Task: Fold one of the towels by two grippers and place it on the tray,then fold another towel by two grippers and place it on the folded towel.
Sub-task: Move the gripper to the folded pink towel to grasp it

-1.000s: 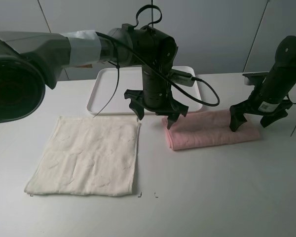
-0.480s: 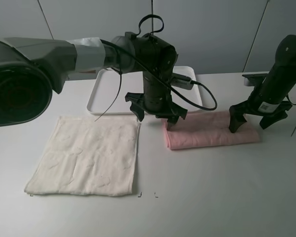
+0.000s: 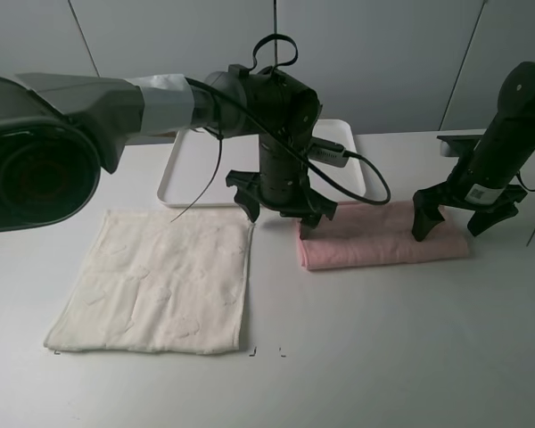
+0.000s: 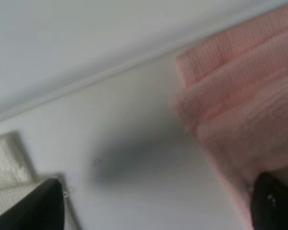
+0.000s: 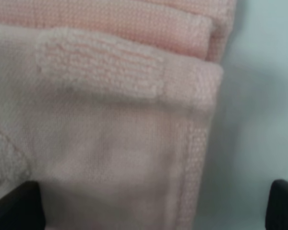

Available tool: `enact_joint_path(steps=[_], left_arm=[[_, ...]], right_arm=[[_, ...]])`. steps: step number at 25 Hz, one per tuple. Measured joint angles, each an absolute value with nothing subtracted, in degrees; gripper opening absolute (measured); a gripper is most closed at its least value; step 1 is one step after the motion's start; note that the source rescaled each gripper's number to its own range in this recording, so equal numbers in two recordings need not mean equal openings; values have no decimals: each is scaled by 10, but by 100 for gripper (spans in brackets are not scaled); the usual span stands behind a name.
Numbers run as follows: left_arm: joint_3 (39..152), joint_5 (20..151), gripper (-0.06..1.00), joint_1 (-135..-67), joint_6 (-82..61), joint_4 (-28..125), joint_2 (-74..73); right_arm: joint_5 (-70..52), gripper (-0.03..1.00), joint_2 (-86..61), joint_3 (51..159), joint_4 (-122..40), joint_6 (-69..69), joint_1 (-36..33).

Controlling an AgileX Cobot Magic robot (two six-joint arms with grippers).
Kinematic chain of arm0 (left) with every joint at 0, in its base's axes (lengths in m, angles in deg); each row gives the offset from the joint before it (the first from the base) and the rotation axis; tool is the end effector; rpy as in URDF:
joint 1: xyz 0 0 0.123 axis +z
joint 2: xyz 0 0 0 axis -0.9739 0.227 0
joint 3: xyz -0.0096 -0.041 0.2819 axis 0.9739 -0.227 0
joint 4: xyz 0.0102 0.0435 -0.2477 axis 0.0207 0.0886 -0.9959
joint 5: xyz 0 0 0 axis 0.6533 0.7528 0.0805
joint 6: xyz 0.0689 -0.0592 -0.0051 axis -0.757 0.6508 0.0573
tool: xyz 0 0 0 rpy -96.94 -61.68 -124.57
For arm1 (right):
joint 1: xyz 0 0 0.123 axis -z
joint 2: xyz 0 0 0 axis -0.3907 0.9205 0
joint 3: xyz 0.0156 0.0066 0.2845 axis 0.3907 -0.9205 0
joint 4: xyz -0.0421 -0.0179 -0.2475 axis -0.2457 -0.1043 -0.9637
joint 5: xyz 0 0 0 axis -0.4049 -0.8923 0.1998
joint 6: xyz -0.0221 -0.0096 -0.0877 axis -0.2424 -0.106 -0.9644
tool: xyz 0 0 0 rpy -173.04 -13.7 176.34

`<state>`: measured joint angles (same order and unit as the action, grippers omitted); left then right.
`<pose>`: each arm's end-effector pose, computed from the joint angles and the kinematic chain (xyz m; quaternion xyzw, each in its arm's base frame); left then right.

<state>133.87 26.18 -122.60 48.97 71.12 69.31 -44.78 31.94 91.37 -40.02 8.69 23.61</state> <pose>0.3599 -0.3513 0.1065 0.2056 0.9743 0.0230 0.0894 0.3543 0.0056 0.0997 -0.0633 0.9967 0.0516 0.0012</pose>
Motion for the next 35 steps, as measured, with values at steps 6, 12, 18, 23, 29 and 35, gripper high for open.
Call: enact_joint_path(steps=[6, 12, 18, 23, 29, 35], left_arm=[[1339, 260, 99, -1226, 490, 712, 694], [1339, 258, 99, -1226, 488, 712, 694], [1339, 258, 99, -1226, 479, 711, 695], [1340, 258, 99, -1226, 475, 711, 695], [1340, 257, 99, -1226, 469, 710, 695], [1340, 257, 99, -1226, 469, 710, 695]], right_arm=[[-455, 99, 301, 914, -388, 87, 236], [-446, 99, 301, 914, -387, 92, 236], [-424, 99, 301, 914, -405, 110, 236], [-417, 99, 302, 914, -423, 127, 236], [-412, 99, 318, 914, -424, 135, 236], [-410, 99, 320, 914, -412, 136, 236]])
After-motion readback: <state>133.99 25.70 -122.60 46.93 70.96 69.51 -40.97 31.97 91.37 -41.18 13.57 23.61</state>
